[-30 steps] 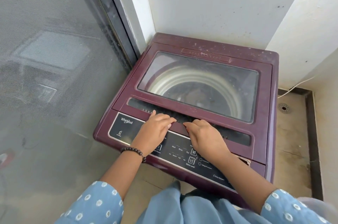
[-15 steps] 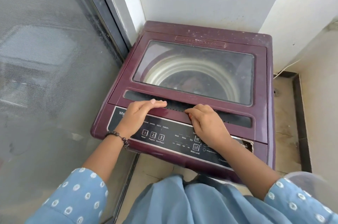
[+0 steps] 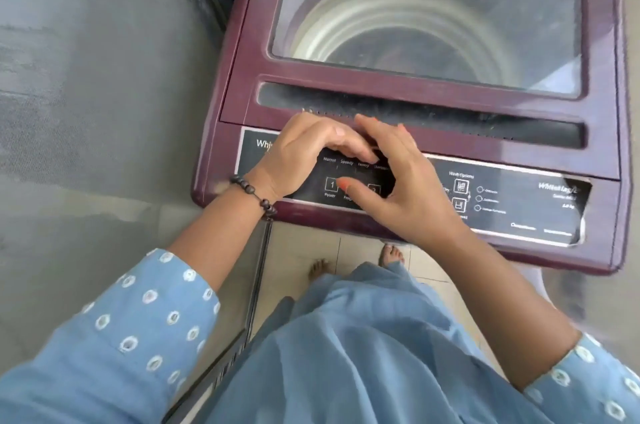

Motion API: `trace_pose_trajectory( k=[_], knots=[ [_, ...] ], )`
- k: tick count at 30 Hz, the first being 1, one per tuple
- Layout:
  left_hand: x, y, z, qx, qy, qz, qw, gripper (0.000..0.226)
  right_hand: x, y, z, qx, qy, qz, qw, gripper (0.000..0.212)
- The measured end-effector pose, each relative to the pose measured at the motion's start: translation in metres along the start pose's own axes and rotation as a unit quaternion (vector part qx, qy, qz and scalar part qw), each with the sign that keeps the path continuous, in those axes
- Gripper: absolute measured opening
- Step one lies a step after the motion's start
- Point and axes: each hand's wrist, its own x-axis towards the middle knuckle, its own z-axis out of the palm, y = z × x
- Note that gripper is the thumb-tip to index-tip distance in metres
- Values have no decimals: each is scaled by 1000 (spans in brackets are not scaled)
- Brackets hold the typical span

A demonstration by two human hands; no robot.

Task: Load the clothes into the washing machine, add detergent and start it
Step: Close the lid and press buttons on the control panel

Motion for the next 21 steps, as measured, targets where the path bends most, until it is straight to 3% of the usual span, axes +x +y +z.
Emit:
trace_pose_trajectory(
  k=[6, 21],
  knots=[
    [5, -5, 1, -31, -39, 25, 998, 47, 2, 1, 7, -17, -9, 28, 999, 83],
    [4, -19, -9, -55, -15, 47, 997, 46, 5, 2, 4, -48, -64, 40, 996, 99]
  ],
)
